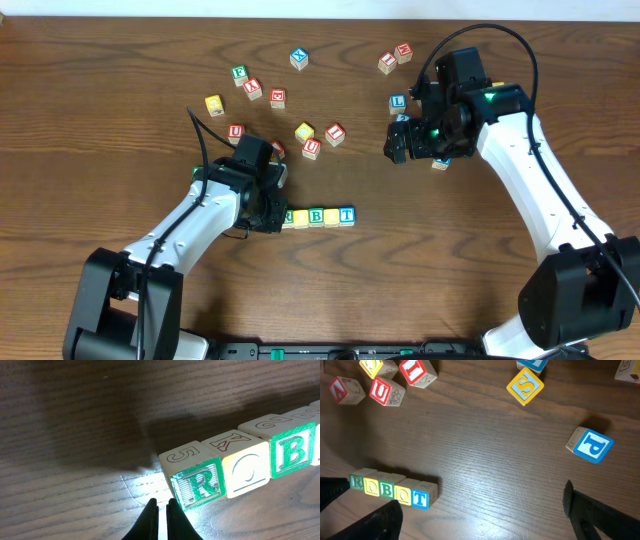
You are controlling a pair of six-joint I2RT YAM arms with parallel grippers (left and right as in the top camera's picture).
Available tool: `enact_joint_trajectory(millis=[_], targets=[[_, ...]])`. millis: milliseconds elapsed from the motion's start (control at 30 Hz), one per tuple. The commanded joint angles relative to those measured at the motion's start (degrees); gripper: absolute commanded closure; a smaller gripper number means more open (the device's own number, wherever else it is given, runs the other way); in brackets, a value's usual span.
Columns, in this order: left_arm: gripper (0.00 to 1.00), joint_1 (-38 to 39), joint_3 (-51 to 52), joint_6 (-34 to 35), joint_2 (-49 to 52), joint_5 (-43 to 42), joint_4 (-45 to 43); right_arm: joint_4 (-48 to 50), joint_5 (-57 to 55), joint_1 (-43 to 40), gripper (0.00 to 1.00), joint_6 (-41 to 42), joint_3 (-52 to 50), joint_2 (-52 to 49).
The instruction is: Spell out ROBOT
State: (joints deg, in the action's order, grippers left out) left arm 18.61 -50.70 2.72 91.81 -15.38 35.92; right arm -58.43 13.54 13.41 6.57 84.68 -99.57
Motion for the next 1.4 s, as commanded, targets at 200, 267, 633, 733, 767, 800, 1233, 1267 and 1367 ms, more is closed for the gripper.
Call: enact_joint_trajectory(millis=[200,267,633,733,767,800,1233,1267,1367], targets=[[0.93,0.11,-0.55,-0.98,-0.09,-0.24,-0.02,0.15,0.57,0.2,0.01,0.68,0.81,1.44],[0.93,0.11,-0.55,-0.96,-0.09,-0.22,-0.02,0.17,0.57,0.2,0.01,0.7,0.81,1.44],[0.93,0.11,-0.55,1.66,-0.09,3.48,0.0,0.15,0.57,0.2,0.01,0.68,0.81,1.42],[0.93,0.13,-0.5,1.86,-0.07,3.5,-0.02,0.15,0.57,0.2,0.01,0.68,0.81,1.44],[0.92,0.13,-0.35,1.86,-0.07,3.48,-0.07,0.15,0.57,0.2,0.01,0.68,0.81,1.42],[0.92,0.11,-0.24,1.86,-0.07,3.48,-0.15,0.15,0.57,0.2,0.01,0.68,0.81,1.44],[0.93,0.11,-0.09,2.16,2.4,4.28,-0.7,0.11,0.59,0.2,0.01,0.7,0.81,1.42],[0.92,0.13,-0.09,2.27,2.4,4.28,-0.7,0.11,0.59,0.2,0.01,0.7,0.81,1.42],[0.93,0.13,0.24,2.27,2.43,4.2,-0.9,-0.09,0.57,0.2,0.01,0.7,0.81,1.44]])
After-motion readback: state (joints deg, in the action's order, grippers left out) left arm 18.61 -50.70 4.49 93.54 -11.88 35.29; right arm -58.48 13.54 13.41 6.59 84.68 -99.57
